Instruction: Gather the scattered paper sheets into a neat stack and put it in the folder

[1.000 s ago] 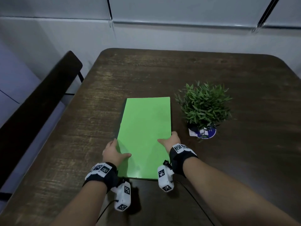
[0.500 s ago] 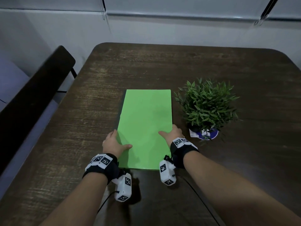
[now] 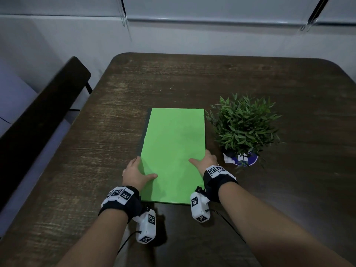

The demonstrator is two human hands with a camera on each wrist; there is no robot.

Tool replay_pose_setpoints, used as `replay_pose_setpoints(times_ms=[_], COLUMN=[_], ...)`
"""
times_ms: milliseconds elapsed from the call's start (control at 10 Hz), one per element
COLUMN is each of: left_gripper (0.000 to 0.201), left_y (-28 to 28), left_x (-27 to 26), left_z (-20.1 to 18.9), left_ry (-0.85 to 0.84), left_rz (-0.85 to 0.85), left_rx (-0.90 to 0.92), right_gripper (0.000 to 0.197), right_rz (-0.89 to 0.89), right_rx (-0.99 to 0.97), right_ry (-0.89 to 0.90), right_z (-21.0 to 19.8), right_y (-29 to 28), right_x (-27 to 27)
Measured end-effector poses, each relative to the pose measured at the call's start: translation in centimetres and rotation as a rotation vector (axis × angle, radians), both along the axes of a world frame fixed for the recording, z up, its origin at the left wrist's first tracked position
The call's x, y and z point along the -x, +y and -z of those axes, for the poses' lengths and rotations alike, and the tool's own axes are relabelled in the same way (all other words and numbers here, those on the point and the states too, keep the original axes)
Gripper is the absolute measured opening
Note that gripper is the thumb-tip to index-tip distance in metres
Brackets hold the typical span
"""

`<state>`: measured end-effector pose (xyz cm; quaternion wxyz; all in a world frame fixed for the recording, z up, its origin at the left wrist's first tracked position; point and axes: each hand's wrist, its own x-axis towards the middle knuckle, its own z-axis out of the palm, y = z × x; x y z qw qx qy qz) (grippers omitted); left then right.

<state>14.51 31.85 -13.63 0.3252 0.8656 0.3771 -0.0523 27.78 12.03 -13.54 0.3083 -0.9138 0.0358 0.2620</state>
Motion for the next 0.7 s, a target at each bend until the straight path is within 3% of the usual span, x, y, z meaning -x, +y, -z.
replay_pose_setpoints(times_ms=[200,400,700], left_gripper=[0.105,0.101,0.1], left_y=[-0.3,-0.7,-1.9], left_x=[0.0,0.3,4.8], left_z=[0.0,0.0,-3.8], left_ry=[0.014,0.014,0.006], left_rz=[-0.006,-0.004,-0.033], left_rx=[-0.008,0.003,0.054], right_gripper=[0.089,0.106,0.096], right_rz=[-0.037,-0.035,-0.261], right_rx=[0.065,0.093,-0.004], right_ry=[0.012,-0.096,-0.091], right_z=[-0.5,-0.5,-2.6], right_y=[0.0,-0.3,-7.0], right_x=[-0.1,1.2,9.5])
